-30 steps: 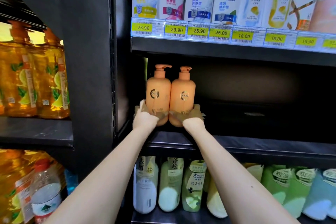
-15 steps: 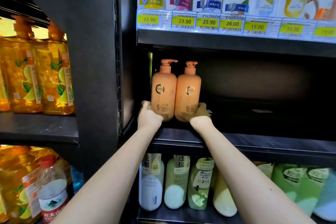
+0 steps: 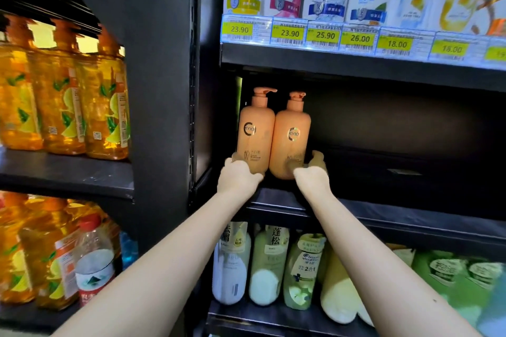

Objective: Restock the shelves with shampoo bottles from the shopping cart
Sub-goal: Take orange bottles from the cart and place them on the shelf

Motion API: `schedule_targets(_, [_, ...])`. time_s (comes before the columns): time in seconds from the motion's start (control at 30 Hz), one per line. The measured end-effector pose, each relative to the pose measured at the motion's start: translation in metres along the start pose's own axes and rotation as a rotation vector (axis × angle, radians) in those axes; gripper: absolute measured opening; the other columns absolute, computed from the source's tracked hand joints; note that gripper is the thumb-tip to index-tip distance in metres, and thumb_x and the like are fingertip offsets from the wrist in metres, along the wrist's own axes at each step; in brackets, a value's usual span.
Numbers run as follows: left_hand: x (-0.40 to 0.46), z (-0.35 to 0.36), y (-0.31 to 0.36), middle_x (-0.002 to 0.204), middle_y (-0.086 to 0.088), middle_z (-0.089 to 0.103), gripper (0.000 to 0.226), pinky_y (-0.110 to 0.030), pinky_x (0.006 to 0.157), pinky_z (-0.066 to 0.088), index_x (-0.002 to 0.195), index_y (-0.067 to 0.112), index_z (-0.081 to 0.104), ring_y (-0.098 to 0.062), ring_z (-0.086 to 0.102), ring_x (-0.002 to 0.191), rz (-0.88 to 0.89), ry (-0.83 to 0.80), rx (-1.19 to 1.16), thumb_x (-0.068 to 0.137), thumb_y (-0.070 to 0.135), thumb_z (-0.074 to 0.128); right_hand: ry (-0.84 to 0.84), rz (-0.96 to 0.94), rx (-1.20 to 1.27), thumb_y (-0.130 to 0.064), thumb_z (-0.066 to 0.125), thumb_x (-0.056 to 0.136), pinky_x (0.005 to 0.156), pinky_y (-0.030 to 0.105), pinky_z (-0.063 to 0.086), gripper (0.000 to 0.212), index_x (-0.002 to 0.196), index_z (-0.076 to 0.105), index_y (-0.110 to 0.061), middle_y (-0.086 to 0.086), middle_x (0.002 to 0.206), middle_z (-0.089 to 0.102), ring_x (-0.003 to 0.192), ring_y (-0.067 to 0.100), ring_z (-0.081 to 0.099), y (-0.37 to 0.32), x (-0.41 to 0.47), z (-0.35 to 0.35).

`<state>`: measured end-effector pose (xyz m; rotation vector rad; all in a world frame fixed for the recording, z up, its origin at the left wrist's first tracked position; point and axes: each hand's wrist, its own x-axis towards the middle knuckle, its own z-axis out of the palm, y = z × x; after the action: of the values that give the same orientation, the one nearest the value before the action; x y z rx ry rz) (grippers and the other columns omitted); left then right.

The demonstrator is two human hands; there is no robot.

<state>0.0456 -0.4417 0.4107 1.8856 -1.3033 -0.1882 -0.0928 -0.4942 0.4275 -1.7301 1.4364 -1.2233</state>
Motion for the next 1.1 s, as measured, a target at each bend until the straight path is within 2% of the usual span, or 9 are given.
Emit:
schedule_targets(0.17, [-0.111,-0.026,-0.023,0.151,-0.006,0.031,0.066,-0.034,0.114,0.026,0.144,0.011,0.030,-0.021,0.028,0.140,0.342,0.062,0.174,0.092,0.043,0.052,0.072,-0.455,-0.140,-0.028,0.055,0.094,0.106,0.029,0.031,0.053,0.141,0.037,-0.013,0.005,0.144,0.041,0.133,0.019,0.038,0.013,-0.097,-0.025])
schedule_targets(0.3, [-0.202,-0.039,-0.106,0.158,0.006,0.013,0.068,-0.027,0.119,0.009,0.150,0.020,0.018,-0.011,0.010,0.146,0.406,-0.046,0.298,0.093,0.050,0.041,0.002,-0.614,-0.198,-0.031,0.052,0.094,0.114,0.039,0.028,0.048,0.138,0.042,-0.015,0.004,0.148,0.039,0.137,0.018,0.034,0.053,-0.190,-0.004])
schedule_targets(0.4, [-0.263,-0.046,-0.193,0.157,0.003,0.019,0.076,-0.025,0.115,0.006,0.148,0.018,0.026,-0.015,0.018,0.145,0.282,-0.172,0.378,0.084,0.058,0.025,-0.196,-0.525,-0.210,-0.036,0.048,0.093,0.112,0.034,0.027,0.047,0.136,0.045,-0.017,-0.001,0.147,0.040,0.136,0.015,0.035,0.087,-0.262,0.037])
schedule_targets(0.5, [-0.320,-0.064,-0.285,0.151,-0.002,0.034,0.080,-0.025,0.113,0.016,0.143,0.014,0.037,-0.019,0.033,0.139,0.073,-0.258,0.428,0.078,0.059,0.025,-0.432,-0.414,-0.261,-0.046,0.041,0.087,0.111,0.037,0.031,0.054,0.134,0.046,-0.020,-0.003,0.144,0.043,0.134,0.017,0.039,0.119,-0.332,0.088])
schedule_targets(0.63, [-0.374,-0.104,-0.401,0.142,-0.008,0.044,0.071,-0.028,0.108,0.028,0.138,0.009,0.043,-0.025,0.043,0.131,-0.194,-0.362,0.450,0.082,0.053,0.043,-0.743,-0.272,-0.442,-0.056,0.025,0.080,0.112,0.029,0.024,0.070,0.143,0.034,-0.025,-0.006,0.150,0.032,0.138,0.014,0.031,0.141,-0.413,0.172])
schedule_targets(0.73, [-0.393,-0.137,-0.476,0.140,-0.006,0.043,0.058,-0.030,0.105,0.034,0.136,0.011,0.041,-0.023,0.042,0.129,-0.353,-0.522,0.460,0.089,0.041,0.055,-0.919,-0.126,-0.496,-0.052,0.032,0.083,0.110,0.027,0.026,0.067,0.142,0.033,-0.022,-0.004,0.146,0.035,0.135,0.017,0.035,0.144,-0.467,0.244])
schedule_targets(0.9, [-0.402,-0.164,-0.570,0.134,-0.007,0.048,0.056,-0.032,0.102,0.036,0.133,0.012,0.041,-0.024,0.045,0.125,-0.433,-0.662,0.421,0.088,0.041,0.054,-1.053,0.170,-0.498,-0.037,0.048,0.094,0.101,0.028,0.038,0.057,0.144,0.031,-0.016,0.001,0.145,0.038,0.125,0.022,0.046,0.148,-0.536,0.345])
schedule_targets(0.97, [-0.400,-0.164,-0.604,0.137,-0.008,0.045,0.065,-0.031,0.103,0.034,0.138,0.009,0.036,-0.025,0.043,0.128,-0.477,-0.707,0.399,0.088,0.048,0.044,-1.010,0.241,-0.512,-0.036,0.046,0.097,0.103,0.033,0.038,0.057,0.144,0.026,-0.011,0.010,0.143,0.041,0.127,0.026,0.044,0.119,-0.546,0.376])
schedule_targets(1.1, [-0.394,-0.145,-0.649,0.140,-0.011,0.043,0.055,-0.030,0.106,0.032,0.137,0.007,0.036,-0.024,0.039,0.131,-0.525,-0.820,0.338,0.095,0.042,0.042,-1.057,0.133,-0.612,-0.016,0.025,0.106,0.111,0.039,0.013,0.052,0.142,-0.001,0.010,0.035,0.145,0.025,0.142,0.040,0.021,0.070,-0.538,0.428])
